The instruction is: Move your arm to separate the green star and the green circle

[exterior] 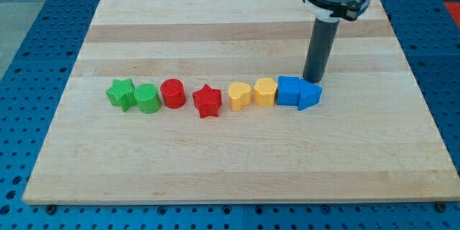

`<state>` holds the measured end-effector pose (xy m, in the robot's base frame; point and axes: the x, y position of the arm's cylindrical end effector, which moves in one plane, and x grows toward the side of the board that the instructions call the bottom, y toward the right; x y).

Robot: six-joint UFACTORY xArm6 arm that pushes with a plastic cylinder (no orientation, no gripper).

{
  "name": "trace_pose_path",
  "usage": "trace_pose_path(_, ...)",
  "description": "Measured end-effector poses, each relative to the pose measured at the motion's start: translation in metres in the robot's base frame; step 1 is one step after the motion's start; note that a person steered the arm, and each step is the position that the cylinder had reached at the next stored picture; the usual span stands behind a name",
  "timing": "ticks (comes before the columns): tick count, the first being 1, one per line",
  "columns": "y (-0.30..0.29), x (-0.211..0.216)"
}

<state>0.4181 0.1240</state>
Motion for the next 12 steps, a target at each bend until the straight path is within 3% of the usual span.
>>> trace_pose_path(2, 0.001, -0.014)
trace_pose_path(3, -0.018, -0.065)
trace_pose_path(4, -0.080, -0.094)
trace_pose_path(5, -0.160, -0.084)
trace_pose_path(6, -0.201, -0.073)
trace_pose_path(7, -0.203, -0.073)
trace_pose_path(8, -0.259, -0.045)
trace_pose_path(10, -0.300, -0.035)
trace_pose_path(12, -0.343, 0.005)
